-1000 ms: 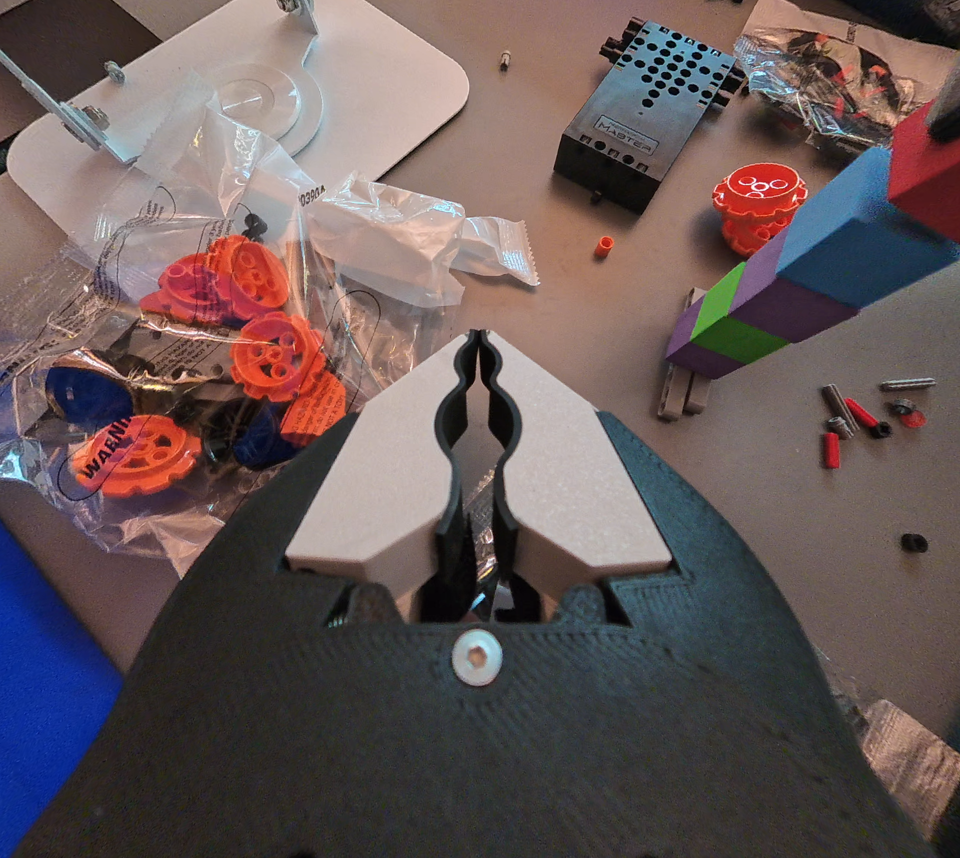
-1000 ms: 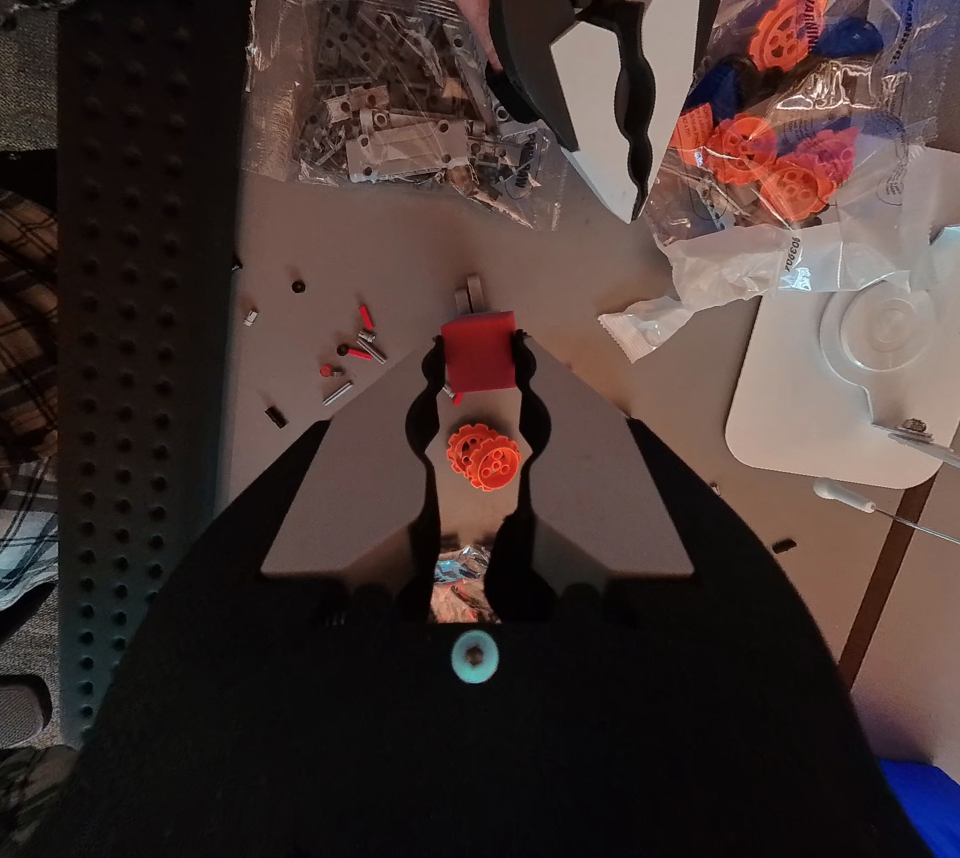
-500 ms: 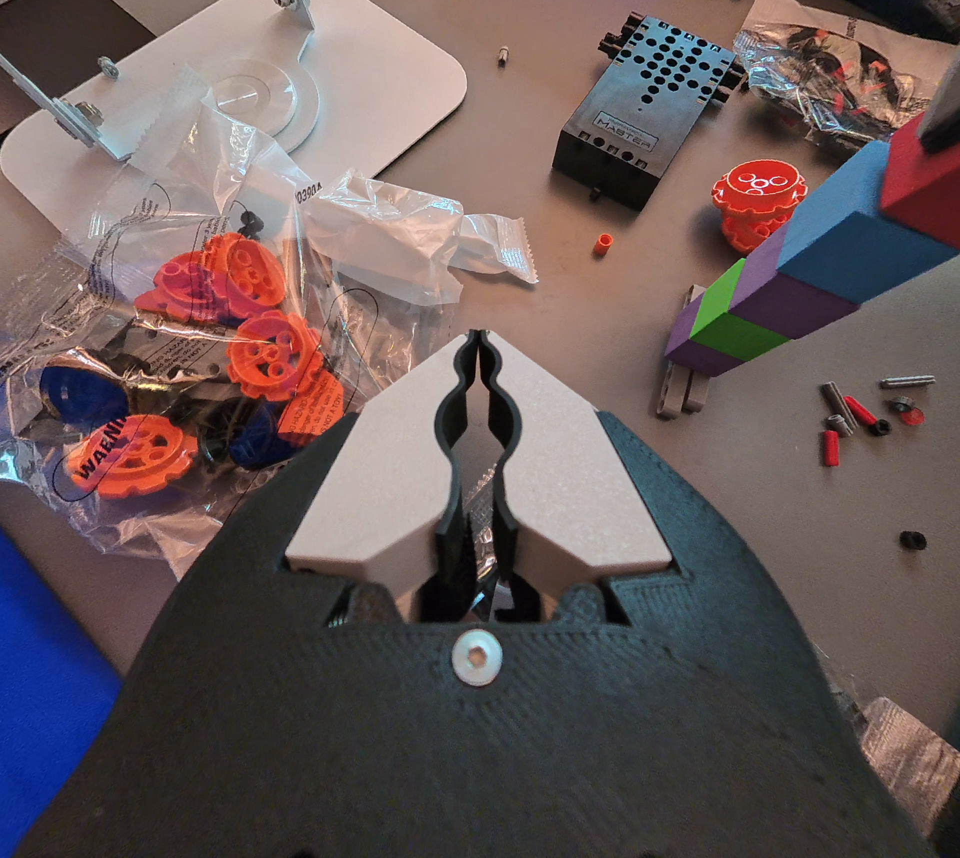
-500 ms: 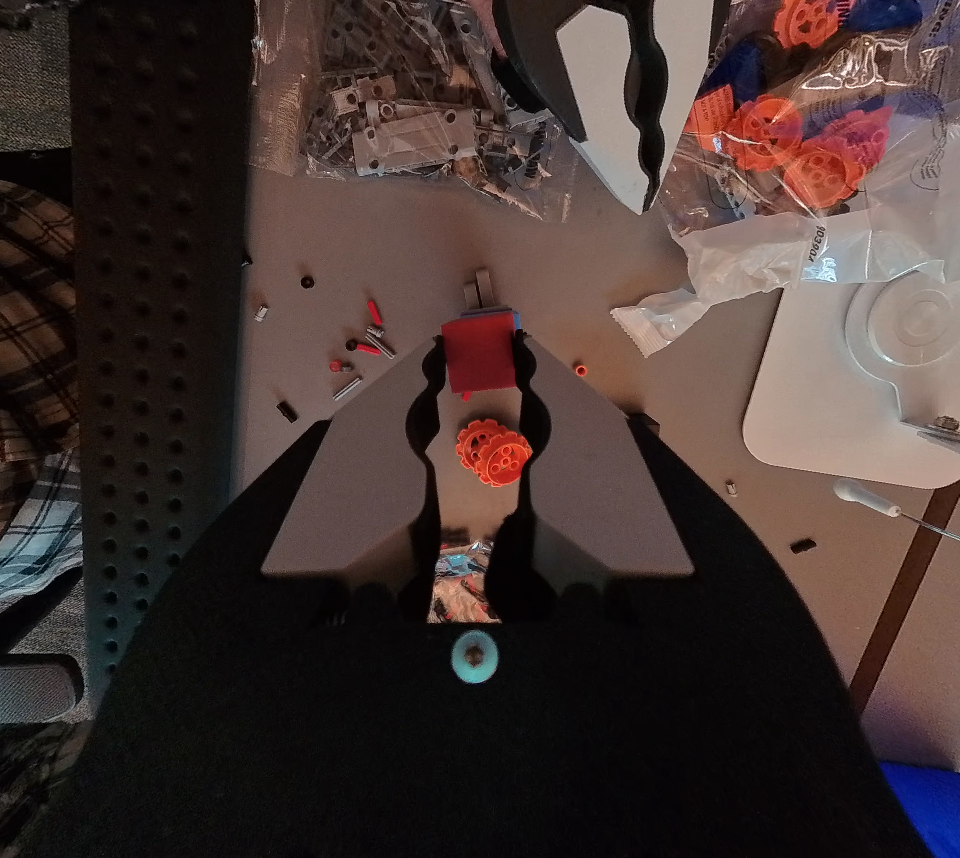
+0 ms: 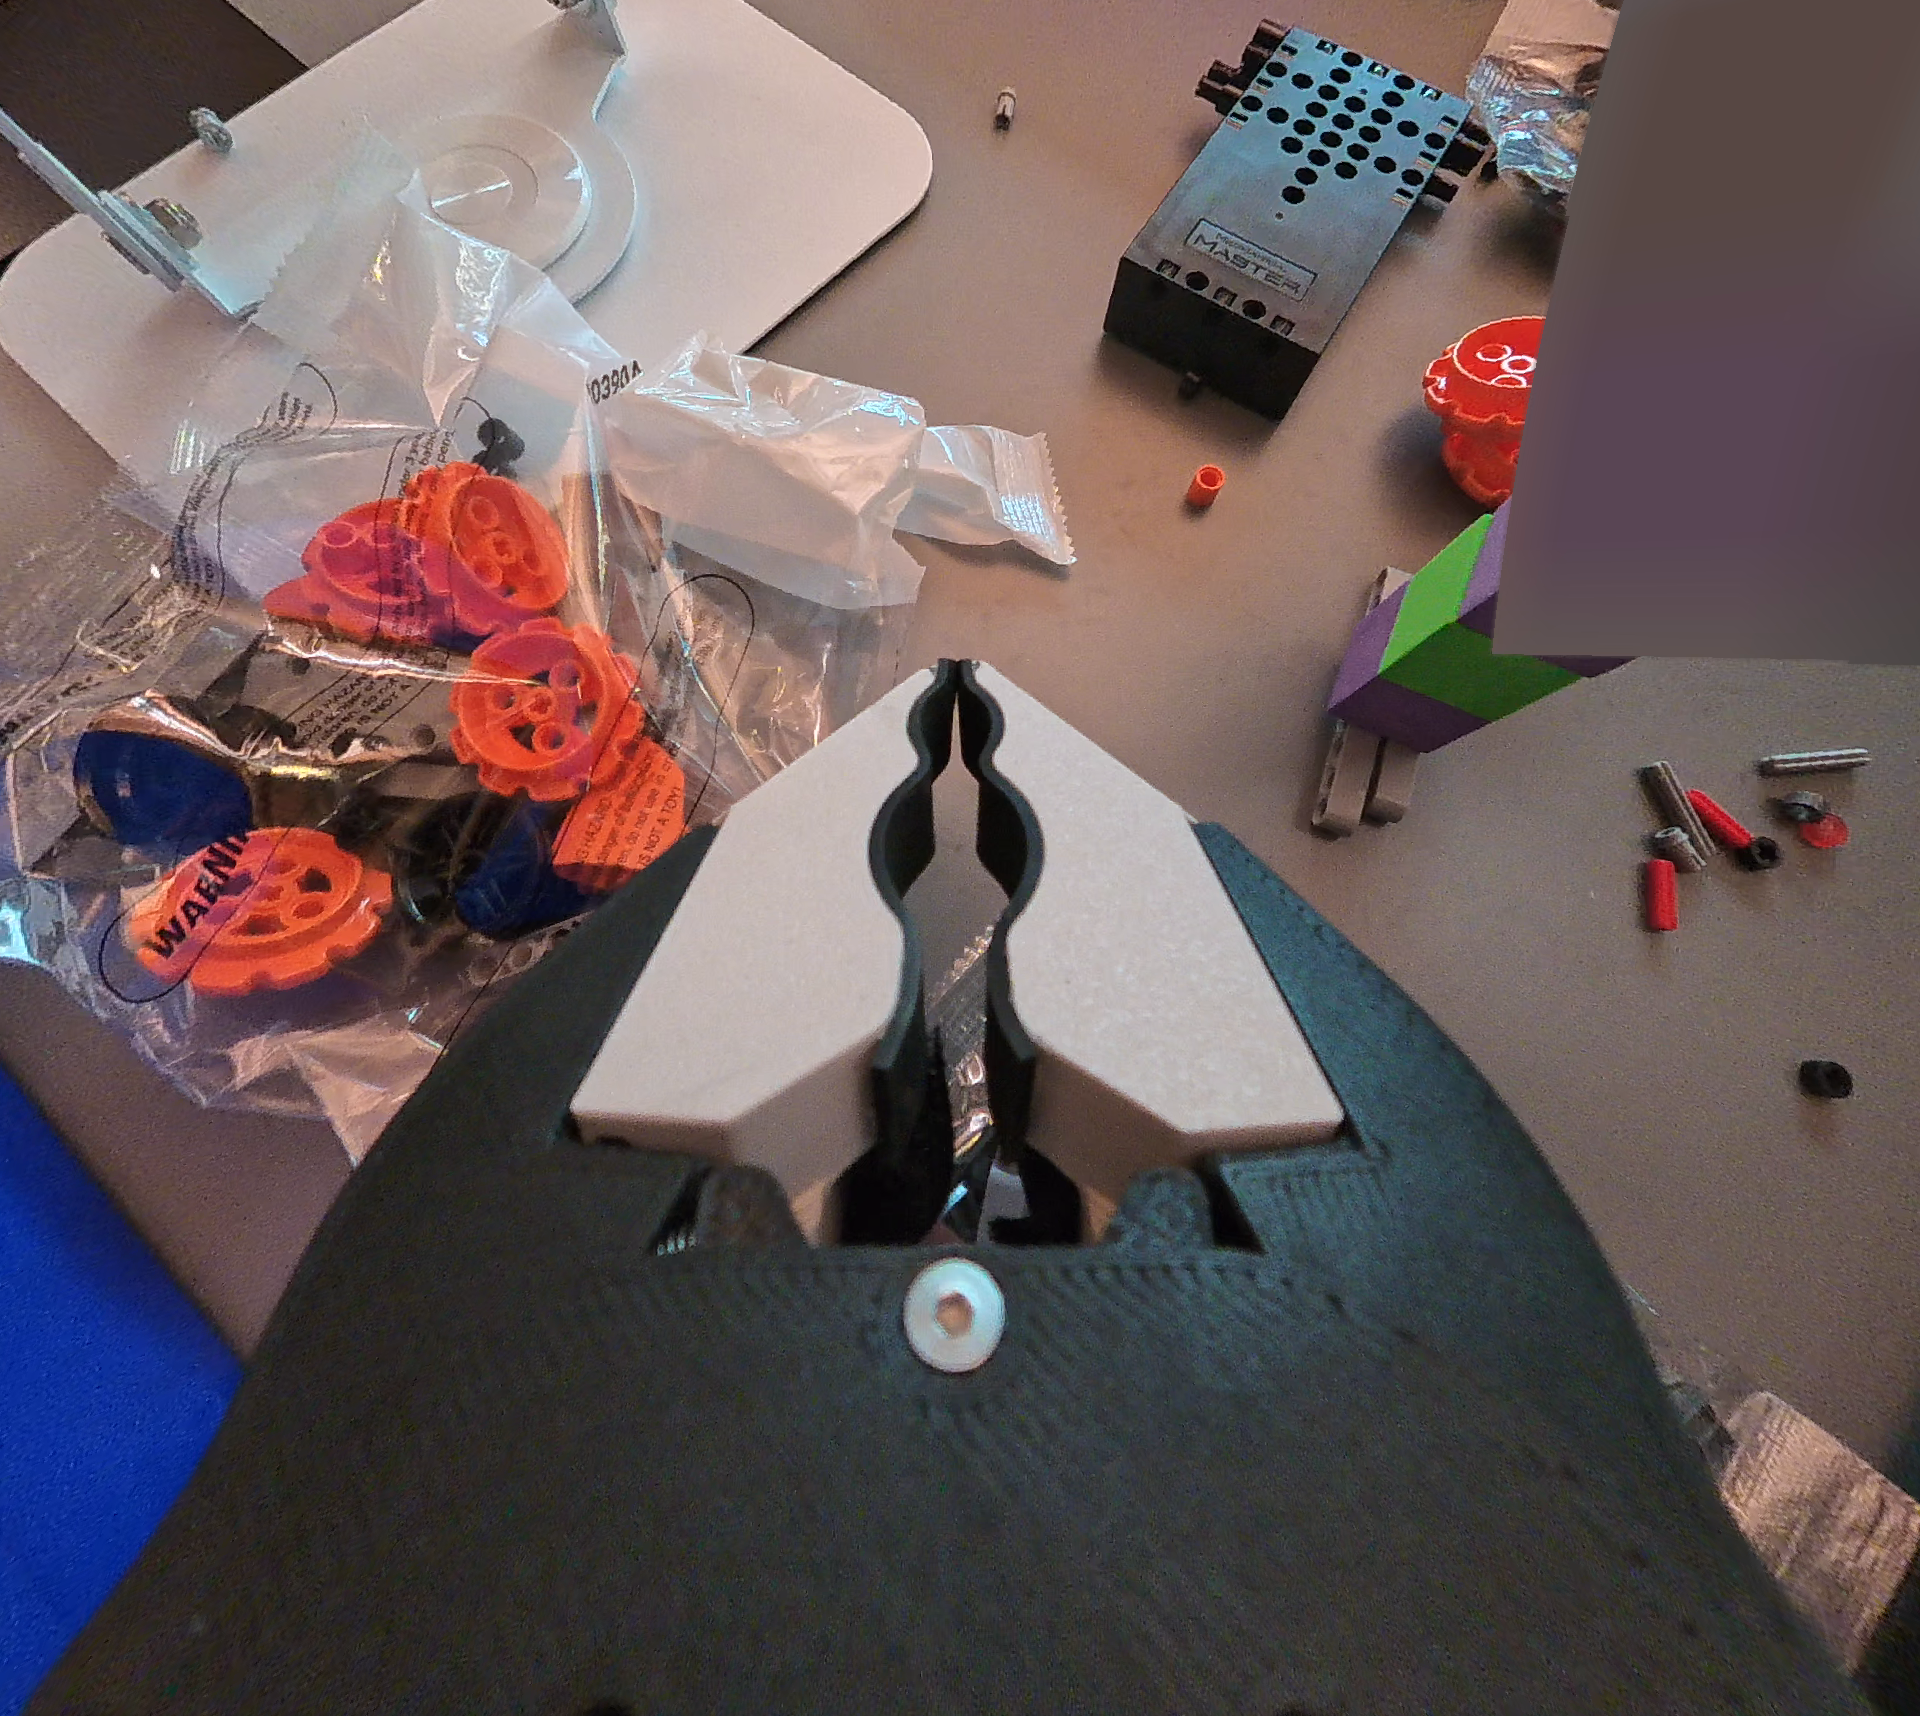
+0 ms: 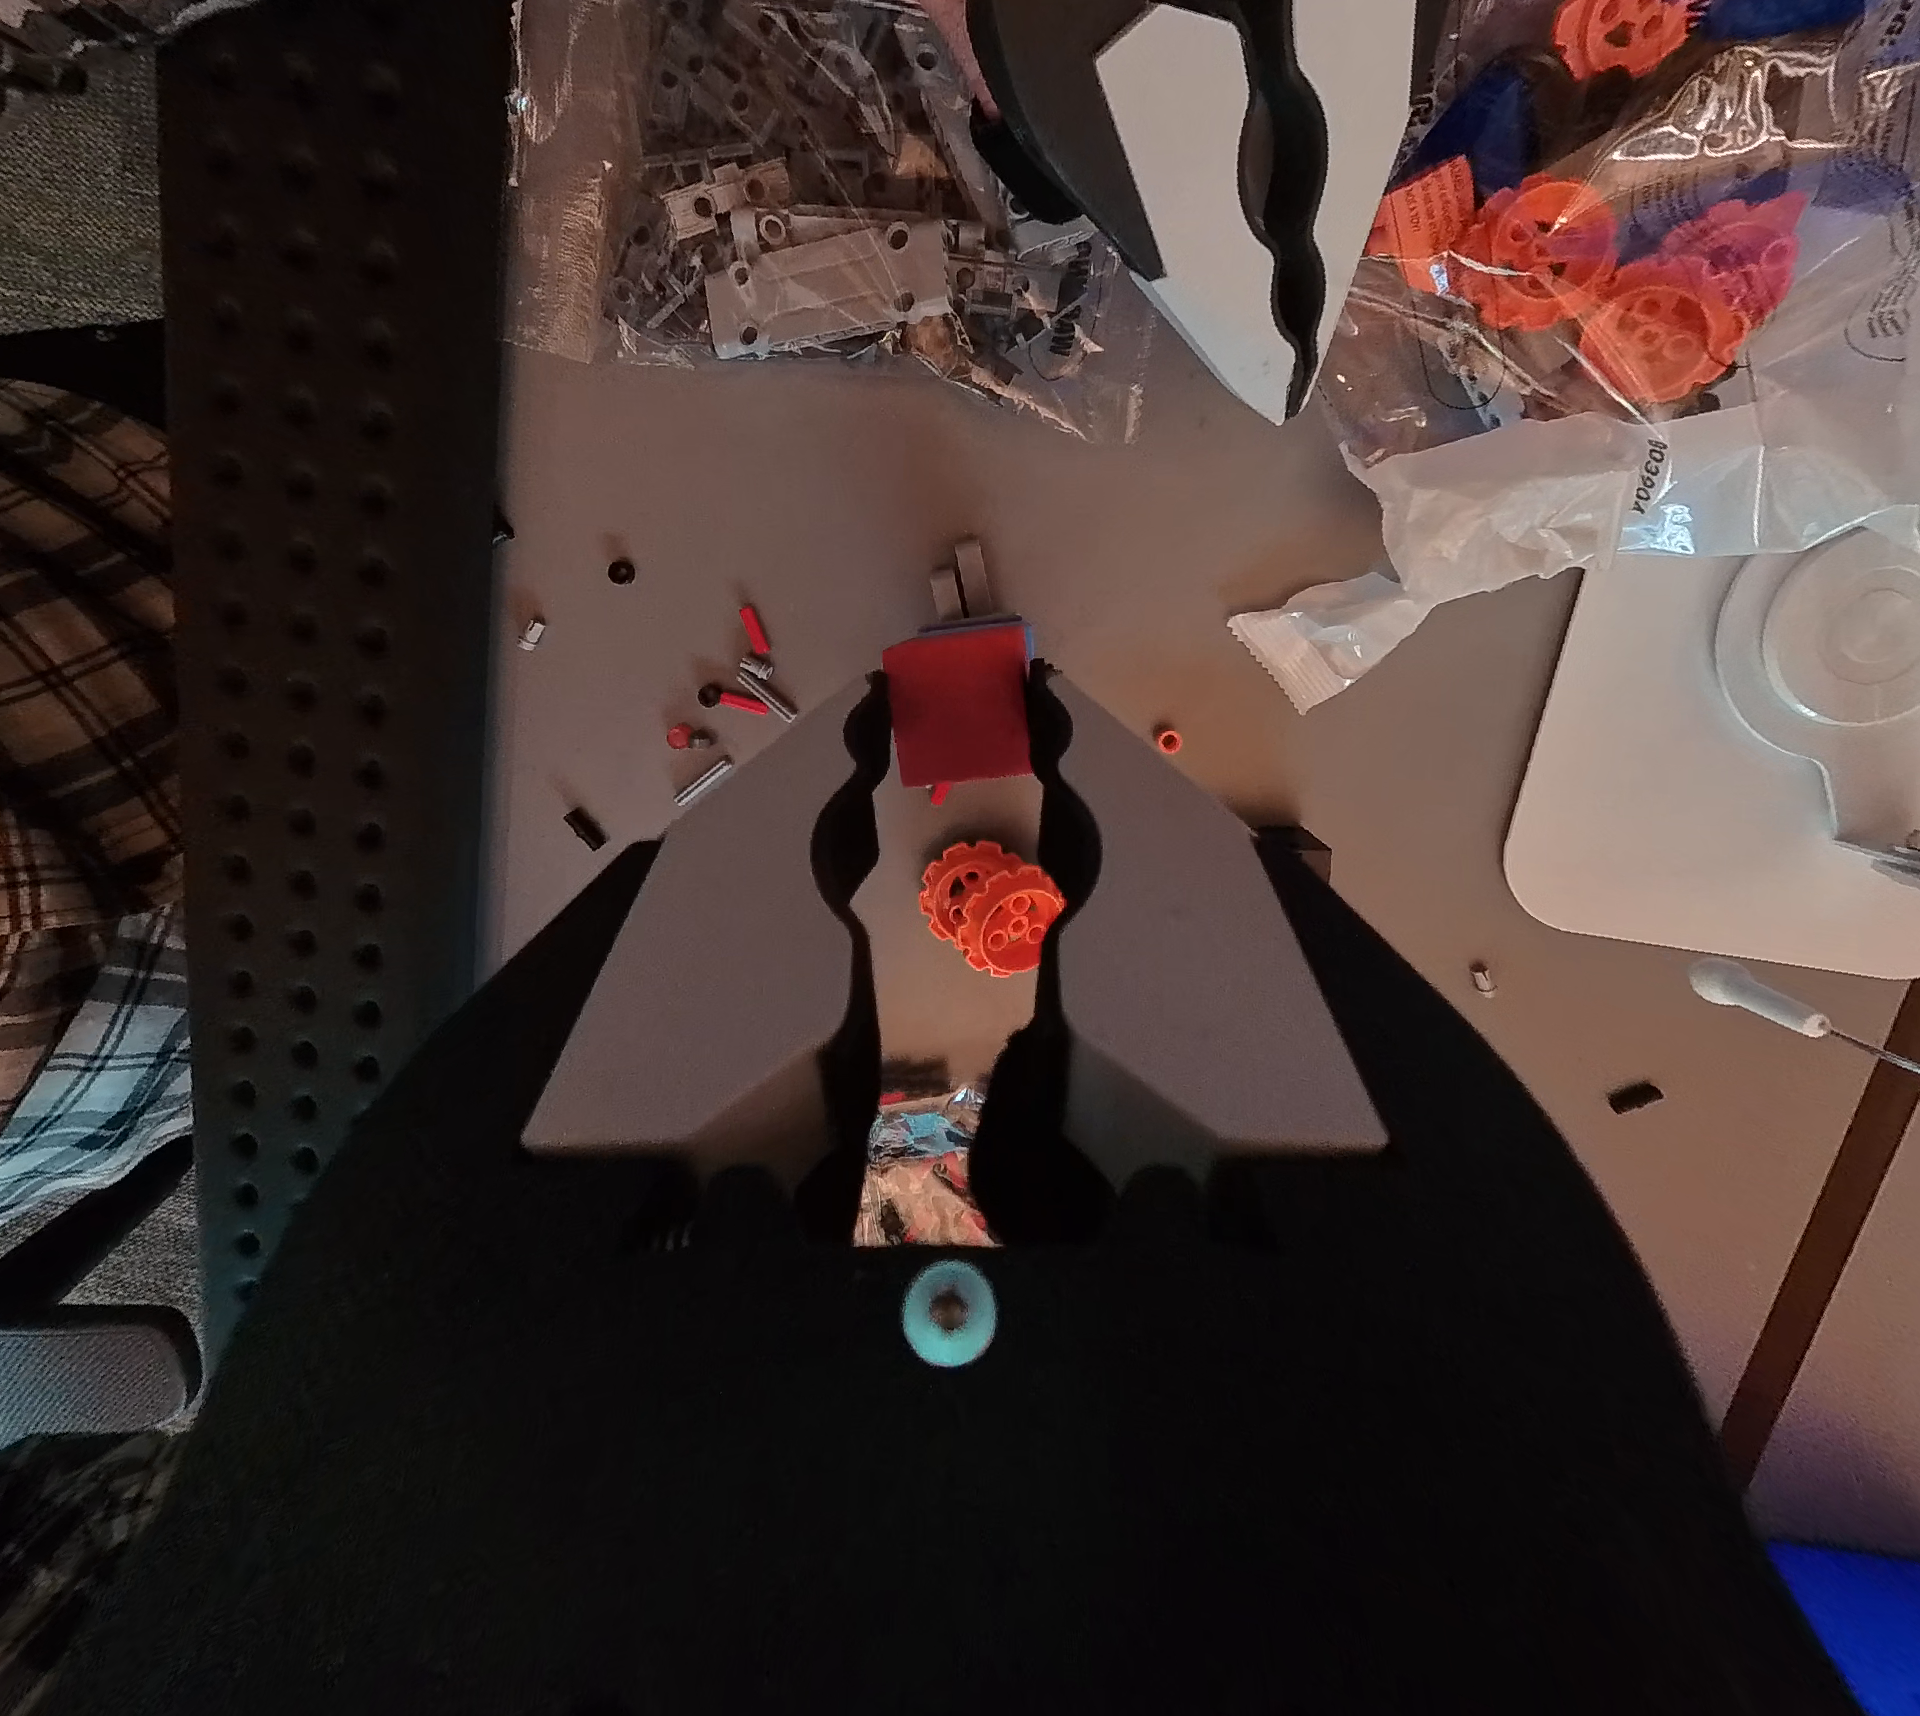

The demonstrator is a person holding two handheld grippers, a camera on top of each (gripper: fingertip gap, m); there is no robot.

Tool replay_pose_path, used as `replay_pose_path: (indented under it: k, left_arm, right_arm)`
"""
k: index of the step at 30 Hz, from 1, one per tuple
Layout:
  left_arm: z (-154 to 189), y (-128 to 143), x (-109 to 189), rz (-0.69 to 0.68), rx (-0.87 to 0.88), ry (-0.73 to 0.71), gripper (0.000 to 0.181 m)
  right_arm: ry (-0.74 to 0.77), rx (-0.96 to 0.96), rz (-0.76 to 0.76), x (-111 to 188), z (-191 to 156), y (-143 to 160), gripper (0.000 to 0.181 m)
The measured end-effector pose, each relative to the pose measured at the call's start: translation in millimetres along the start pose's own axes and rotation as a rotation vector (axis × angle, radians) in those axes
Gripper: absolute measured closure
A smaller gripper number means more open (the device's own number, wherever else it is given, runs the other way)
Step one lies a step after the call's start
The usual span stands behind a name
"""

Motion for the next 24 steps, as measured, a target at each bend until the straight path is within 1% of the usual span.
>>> replay_pose_path:
  k: [8,11,13,15,18,22,24]
  left_arm:
    - [0.1,0.6,-0.6,-0.003,-0.002,0.001,0.181]
    - [0.3,1.1,-1.2,-0.007,-0.004,0.001,0.181]
    - [0.4,1.1,-1.1,-0.006,-0.005,0.001,0.181]
    - [0.5,0.8,-0.4,-0.003,-0.005,0.002,0.181]
    - [0.8,-0.3,0.6,0.004,-0.004,0.002,0.181]
    - [1.1,0.0,-0.9,-0.001,-0.002,0.002,0.181]
    - [1.5,0.1,-2.1,-0.006,-0.001,0.001,0.181]
  right_arm:
    - [0.013,-0.010,0.015,4.5,1.6,2.1,0.150]
    - [0.044,-0.012,0.039,15.3,-3.9,6.7,0.149]
    - [0.080,-0.017,0.063,25.8,-12.9,17.8,0.149]
    - [0.120,-0.040,0.069,33.7,-23.8,40.3,0.146]
    - [0.154,-0.101,0.047,34.0,-40.7,91.7,0.143]
    - [0.158,-0.274,-0.010,15.6,-60.9,171.7,0.141]
    - [0.156,-0.362,-0.023,4.9,-71.1,204.5,0.139]
Point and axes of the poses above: each gripper's, where its closed fingertips meet, x back along the fingers, y out of its underside, z = x × y across the jaws, the point moved 9 cm from there along x, back along the fingers, and after that the axes turned 12 degrees about -y, right-handed, at the moved point
